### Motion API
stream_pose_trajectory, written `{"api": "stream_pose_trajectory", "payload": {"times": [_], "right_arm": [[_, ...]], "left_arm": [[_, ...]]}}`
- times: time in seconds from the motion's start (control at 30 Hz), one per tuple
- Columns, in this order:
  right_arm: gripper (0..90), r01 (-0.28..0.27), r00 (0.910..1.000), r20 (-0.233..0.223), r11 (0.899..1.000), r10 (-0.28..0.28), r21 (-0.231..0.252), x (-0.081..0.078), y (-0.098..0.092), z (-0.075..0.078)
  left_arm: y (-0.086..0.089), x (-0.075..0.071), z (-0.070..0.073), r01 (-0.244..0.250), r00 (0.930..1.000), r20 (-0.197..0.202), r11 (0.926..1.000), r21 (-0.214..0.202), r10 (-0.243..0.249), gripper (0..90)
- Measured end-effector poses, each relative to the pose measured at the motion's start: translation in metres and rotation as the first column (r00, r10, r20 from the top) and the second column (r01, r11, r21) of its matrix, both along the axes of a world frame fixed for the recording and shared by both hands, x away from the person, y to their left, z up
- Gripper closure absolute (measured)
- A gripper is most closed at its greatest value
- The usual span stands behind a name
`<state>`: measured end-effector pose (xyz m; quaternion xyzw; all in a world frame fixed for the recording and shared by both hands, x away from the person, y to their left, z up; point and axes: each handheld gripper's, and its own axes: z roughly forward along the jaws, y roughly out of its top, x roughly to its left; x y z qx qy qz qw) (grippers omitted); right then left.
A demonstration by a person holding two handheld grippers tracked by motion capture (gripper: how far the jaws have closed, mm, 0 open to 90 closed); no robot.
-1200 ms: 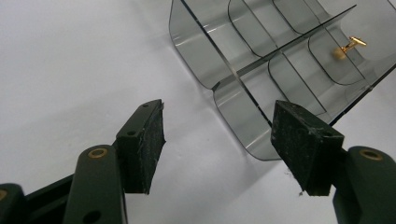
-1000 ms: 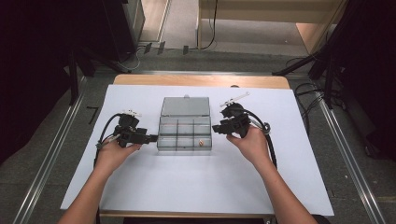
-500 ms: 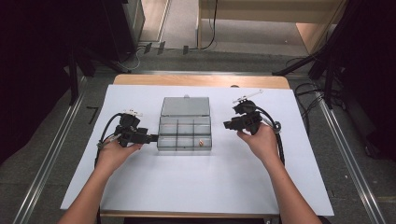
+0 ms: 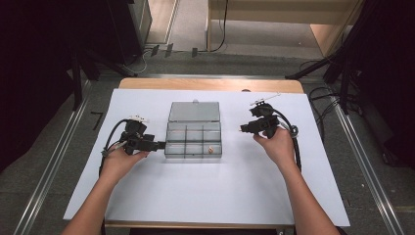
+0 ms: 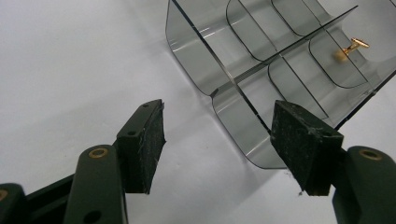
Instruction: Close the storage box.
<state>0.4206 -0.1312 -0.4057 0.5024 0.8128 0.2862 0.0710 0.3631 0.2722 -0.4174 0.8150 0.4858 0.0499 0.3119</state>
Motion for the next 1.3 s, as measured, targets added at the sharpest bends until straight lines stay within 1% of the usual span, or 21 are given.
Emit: {"api": "stream_pose_trajectory", "payload": {"times": [0.1, 0.27, 0.4, 0.47, 0.6, 0.67, 0.77, 0.8, 0.87, 0.9, 0.93, 1.13, 1.23, 1.3], "right_arm": [[60.0, 0.008, 1.0, -0.004, 1.0, -0.008, -0.007, 0.005, 0.0, -0.003], [60.7, 0.036, 0.9992, -0.016, 0.999, -0.036, -0.009, 0.015, 0.001, -0.008], [61.2, 0.047, 0.9986, -0.022, 0.999, -0.047, -0.015, 0.023, 0.003, -0.013], [61.7, 0.066, 0.9973, -0.034, 0.998, -0.066, -0.006, 0.026, 0.003, -0.016], [62.2, 0.084, 0.9952, -0.049, 0.996, -0.084, -0.01, 0.033, 0.003, -0.023], [62.4, 0.087, 0.9936, -0.07, 0.996, -0.089, -0.031, 0.037, 0.005, -0.024], [63.2, 0.091, 0.9933, -0.068, 0.995, -0.093, -0.04, 0.04, 0.007, -0.025], [63.4, 0.094, 0.9926, -0.073, 0.995, -0.097, -0.045, 0.041, 0.008, -0.026], [64.0, 0.095, 0.992, -0.078, 0.994, -0.099, -0.063, 0.043, 0.009, -0.029], [64.0, 0.089, 0.9924, -0.08, 0.994, -0.094, -0.066, 0.044, 0.009, -0.03], [64.1, 0.097, 0.9909, -0.087, 0.993, -0.103, -0.067, 0.045, 0.011, -0.031], [64.8, 0.097, 0.9898, -0.096, 0.992, -0.105, -0.083, 0.05, 0.016, -0.038], [65.6, 0.092, 0.9886, -0.108, 0.99, -0.104, -0.111, 0.05, 0.02, -0.041], [66.5, 0.089, 0.9898, -0.099, 0.987, -0.102, -0.131, 0.049, 0.021, -0.043]], "left_arm": [[0.002, -0.001, -0.001, -0.002, 1.0, -0.001, 1.0, 0.005, 0.002, 36.2], [0.007, -0.007, -0.001, -0.02, 0.9998, -0.001, 0.9998, 0.008, 0.02, 36.2], [0.011, -0.01, -0.002, -0.033, 0.9994, -0.001, 0.9994, 0.011, 0.033, 36.2], [0.013, -0.012, -0.002, -0.038, 0.9993, -0.001, 0.9992, 0.012, 0.038, 36.2], [0.015, -0.015, -0.002, -0.045, 0.999, 0.0, 0.9989, 0.015, 0.045, 36.2], [0.016, -0.015, -0.003, -0.045, 0.999, -0.003, 0.9989, 0.015, 0.045, 36.2], [0.018, -0.016, -0.004, -0.05, 0.9987, -0.005, 0.9986, 0.016, 0.05, 36.2], [0.018, -0.017, -0.004, -0.052, 0.9986, -0.006, 0.9985, 0.016, 0.052, 36.2], [0.019, -0.017, -0.005, -0.052, 0.9986, -0.008, 0.9985, 0.019, 0.052, 36.3], [0.019, -0.018, -0.005, -0.056, 0.9984, -0.008, 0.9983, 0.017, 0.056, 36.2], [0.019, -0.018, -0.005, -0.056, 0.9984, -0.008, 0.9983, 0.017, 0.056, 36.2], [0.021, -0.02, -0.006, -0.061, 0.9981, -0.007, 0.998, 0.018, 0.061, 36.2], [0.021, -0.019, -0.006, -0.061, 0.9981, -0.01, 0.998, 0.019, 0.061, 36.2], [0.021, -0.019, -0.007, -0.06, 0.9981, -0.012, 0.998, 0.02, 0.06, 36.2]]}}
